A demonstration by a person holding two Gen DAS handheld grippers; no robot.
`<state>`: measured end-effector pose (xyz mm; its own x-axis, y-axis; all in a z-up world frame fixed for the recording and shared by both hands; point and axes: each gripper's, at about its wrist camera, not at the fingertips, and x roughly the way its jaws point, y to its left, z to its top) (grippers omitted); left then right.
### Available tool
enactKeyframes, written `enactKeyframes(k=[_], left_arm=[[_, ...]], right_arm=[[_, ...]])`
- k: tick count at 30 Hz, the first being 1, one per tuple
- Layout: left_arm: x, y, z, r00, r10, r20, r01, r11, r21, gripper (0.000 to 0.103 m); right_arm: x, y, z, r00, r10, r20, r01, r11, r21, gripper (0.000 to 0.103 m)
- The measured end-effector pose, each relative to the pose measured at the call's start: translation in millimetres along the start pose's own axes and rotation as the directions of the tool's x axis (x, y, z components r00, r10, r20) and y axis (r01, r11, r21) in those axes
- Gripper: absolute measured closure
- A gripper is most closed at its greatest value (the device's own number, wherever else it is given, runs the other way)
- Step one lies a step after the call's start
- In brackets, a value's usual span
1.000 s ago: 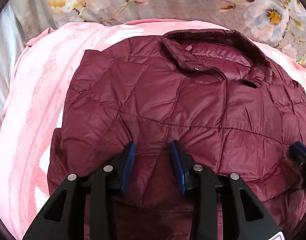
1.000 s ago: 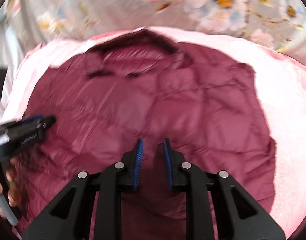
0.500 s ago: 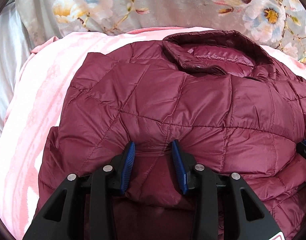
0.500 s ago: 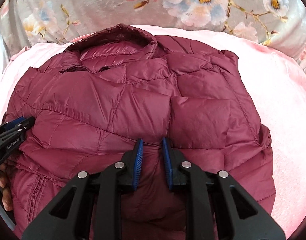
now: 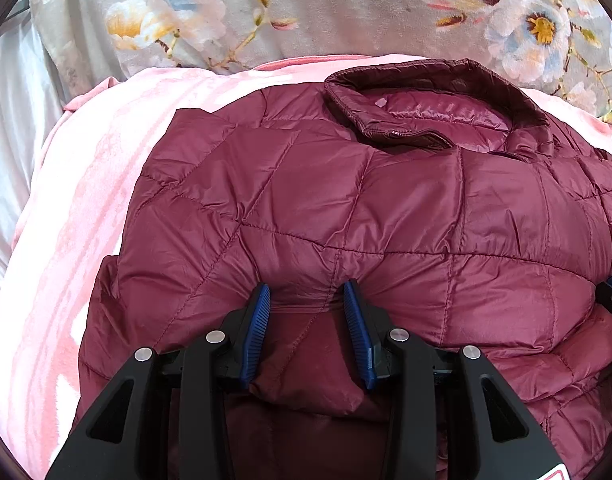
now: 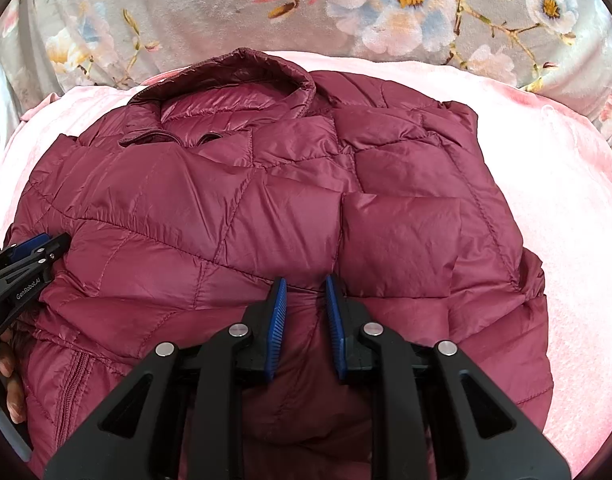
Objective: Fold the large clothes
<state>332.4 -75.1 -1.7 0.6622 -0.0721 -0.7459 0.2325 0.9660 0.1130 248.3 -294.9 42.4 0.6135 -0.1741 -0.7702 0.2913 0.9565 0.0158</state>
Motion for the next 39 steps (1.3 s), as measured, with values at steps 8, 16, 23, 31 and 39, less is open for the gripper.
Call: enactKeyframes(k=[8, 16, 23, 31, 39], left_arm=[[-12, 21, 14, 0.984, -0.174, -0.035, 0.171, 0.982, -0.077, 0.046], [-2, 46, 112, 0.92, -0.39, -0.038, 0.367, 0.892, -0.262, 0.03], [75, 28, 135, 0.825, -0.544, -0.151, 0.443, 0.79, -0.424, 0.03], [96, 19, 132, 0.794, -0.586, -0.16, 0.472, 0.761, -0.445, 0.066], [72, 21, 128, 0.863, -0.481, -0.157, 0.426, 0.858, -0.289, 0.095]], right_arm=[[-16, -9, 13, 0.991, 0.136, 0.016, -0.136, 0.989, 0.052, 0.053], [-3, -37, 111, 0.944, 0.318, 0.091, -0.33, 0.918, 0.218, 0.034], [78, -47, 140, 0.929, 0.371, -0.024, -0.335, 0.864, 0.375, 0.034], [105, -14, 145, 0.849, 0.523, -0.079, -0.459, 0.802, 0.383, 0.086], [60, -13, 142, 0.918, 0.397, -0.008, -0.385, 0.894, 0.231, 0.097]])
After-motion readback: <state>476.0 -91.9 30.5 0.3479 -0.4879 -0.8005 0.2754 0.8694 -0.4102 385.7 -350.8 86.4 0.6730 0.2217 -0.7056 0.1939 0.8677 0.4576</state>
